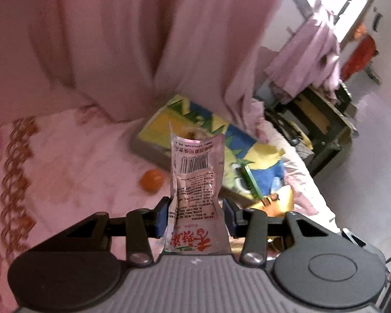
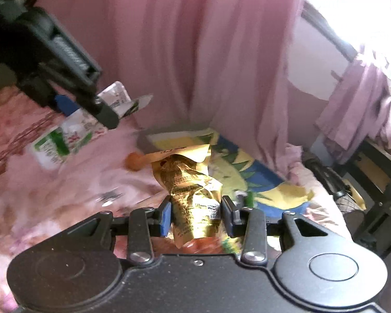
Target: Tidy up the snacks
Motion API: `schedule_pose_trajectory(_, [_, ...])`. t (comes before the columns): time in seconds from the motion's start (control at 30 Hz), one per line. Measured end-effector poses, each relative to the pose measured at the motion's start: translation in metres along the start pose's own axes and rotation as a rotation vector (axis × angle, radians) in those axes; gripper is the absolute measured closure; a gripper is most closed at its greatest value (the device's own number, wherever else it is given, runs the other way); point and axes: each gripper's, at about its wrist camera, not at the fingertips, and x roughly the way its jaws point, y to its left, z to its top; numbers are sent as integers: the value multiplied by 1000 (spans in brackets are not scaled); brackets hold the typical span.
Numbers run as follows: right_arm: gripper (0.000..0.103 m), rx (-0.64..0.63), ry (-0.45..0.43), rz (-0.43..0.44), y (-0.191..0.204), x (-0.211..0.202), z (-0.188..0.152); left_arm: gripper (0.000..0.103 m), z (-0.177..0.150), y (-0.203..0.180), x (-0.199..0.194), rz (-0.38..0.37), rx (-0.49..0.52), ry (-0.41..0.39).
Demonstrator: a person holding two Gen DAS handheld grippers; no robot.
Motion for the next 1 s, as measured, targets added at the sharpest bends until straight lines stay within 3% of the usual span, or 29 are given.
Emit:
schedule_pose_trajectory(0.2, [63, 123, 2, -44, -42, 20, -3, 56, 25, -29, 35, -18, 20, -8])
schedule_pose_trajectory(0.53, [63, 313, 81, -106, -102, 70, -13, 56, 63, -82, 117, -55, 61, -2])
schedule_pose_trajectory(1.0, [63, 501, 217, -52, -134, 121, -31, 56, 59, -106, 207, 27, 63, 134])
